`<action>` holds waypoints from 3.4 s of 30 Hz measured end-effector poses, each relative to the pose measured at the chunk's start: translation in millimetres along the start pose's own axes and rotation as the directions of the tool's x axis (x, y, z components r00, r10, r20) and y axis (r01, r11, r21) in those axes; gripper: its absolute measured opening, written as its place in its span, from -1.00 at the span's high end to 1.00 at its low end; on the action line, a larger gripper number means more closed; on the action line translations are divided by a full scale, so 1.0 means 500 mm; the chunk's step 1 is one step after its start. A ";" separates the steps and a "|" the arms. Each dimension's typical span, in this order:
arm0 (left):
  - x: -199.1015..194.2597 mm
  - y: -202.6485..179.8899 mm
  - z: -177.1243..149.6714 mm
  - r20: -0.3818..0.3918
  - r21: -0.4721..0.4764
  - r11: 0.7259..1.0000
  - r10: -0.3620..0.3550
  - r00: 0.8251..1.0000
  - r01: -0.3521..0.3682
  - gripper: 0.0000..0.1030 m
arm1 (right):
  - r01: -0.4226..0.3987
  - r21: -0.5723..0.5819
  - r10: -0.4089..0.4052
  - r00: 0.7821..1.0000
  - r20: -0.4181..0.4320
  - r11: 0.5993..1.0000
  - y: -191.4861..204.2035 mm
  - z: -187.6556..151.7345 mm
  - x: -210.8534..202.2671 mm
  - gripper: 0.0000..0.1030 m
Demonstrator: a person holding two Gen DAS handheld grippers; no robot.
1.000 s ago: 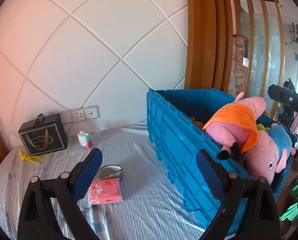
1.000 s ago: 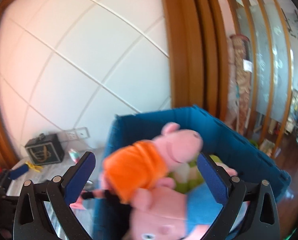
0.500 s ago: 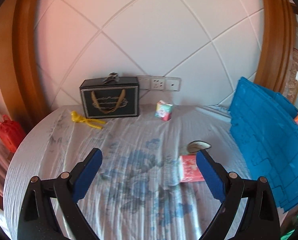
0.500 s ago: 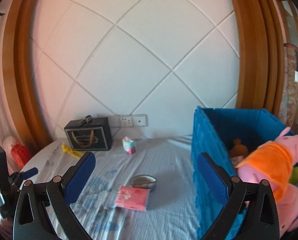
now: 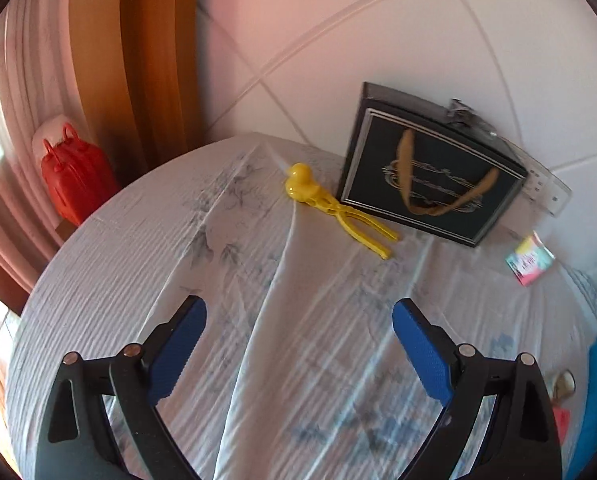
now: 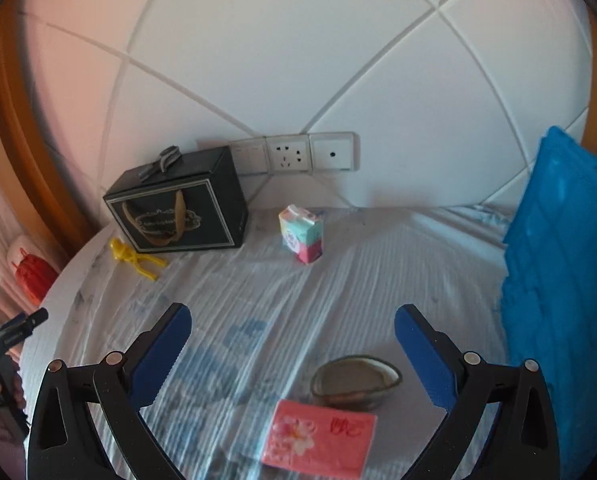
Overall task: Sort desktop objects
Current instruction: 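Grasp the yellow duck toy with the left tool while the right tool grasps the tissue pack, then carry the yellow duck toy and tissue pack over the blue crate with both tools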
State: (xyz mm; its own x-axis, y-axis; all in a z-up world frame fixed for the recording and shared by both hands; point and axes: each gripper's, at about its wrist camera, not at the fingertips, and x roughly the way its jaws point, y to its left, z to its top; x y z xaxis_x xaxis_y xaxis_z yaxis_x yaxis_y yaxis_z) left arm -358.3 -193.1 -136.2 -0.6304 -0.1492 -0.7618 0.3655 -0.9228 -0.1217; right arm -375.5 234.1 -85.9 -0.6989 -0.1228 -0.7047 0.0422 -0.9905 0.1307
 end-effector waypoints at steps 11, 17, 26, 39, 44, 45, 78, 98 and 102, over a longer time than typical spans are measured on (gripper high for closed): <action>0.417 -0.062 0.154 -0.076 -0.232 0.971 0.040 0.996 -0.056 -0.71 | -0.035 0.043 0.041 0.988 -0.148 0.998 -0.035 0.083 0.416 -1.00; 0.502 -0.119 0.147 -0.077 -0.098 0.973 0.204 0.976 -0.211 -0.70 | -0.067 0.021 0.069 0.985 -0.161 0.998 -0.041 0.088 0.501 -1.00; 0.434 -0.093 0.085 -0.093 0.061 0.991 0.128 0.987 -0.122 0.38 | -0.106 0.012 0.107 0.982 -0.157 0.994 -0.016 0.086 0.578 -1.00; 0.266 -0.147 0.010 -0.005 0.212 0.977 -0.005 1.000 0.006 0.37 | -0.018 0.018 0.021 0.988 -0.155 1.000 -0.037 0.111 0.594 -0.09; 0.137 -0.185 0.004 0.071 0.249 0.967 -0.068 0.995 0.048 0.37 | -0.062 0.035 0.066 0.990 -0.127 0.997 -0.017 0.105 0.521 -0.05; 0.119 -0.184 0.010 0.081 0.253 0.965 -0.087 0.993 0.064 0.37 | -0.073 0.038 0.077 0.990 -0.118 0.997 -0.009 0.105 0.495 -0.05; -0.622 -0.399 -0.289 0.160 0.474 0.780 -0.532 0.832 0.408 0.37 | 0.036 0.014 -0.039 0.956 0.292 0.999 0.032 -0.148 -0.549 -0.06; -0.953 -0.893 -0.535 -0.026 0.646 0.418 -0.824 0.566 0.638 0.37 | 0.286 0.314 -0.404 0.807 0.430 0.905 -0.470 -0.277 -0.932 -0.07; -0.983 -0.983 -0.569 -0.092 0.651 0.363 -0.834 0.545 0.666 0.37 | 0.306 0.347 -0.438 0.797 0.416 0.887 -0.544 -0.288 -0.938 -0.07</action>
State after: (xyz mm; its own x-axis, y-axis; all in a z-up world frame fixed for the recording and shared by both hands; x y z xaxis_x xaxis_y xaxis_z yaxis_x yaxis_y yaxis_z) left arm -33.5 434.9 116.9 -0.5851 0.7205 -0.3720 -0.7331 -0.6661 -0.1371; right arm 43.5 552.3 108.8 -0.8724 0.3614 -0.3292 -0.4242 -0.8943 0.1423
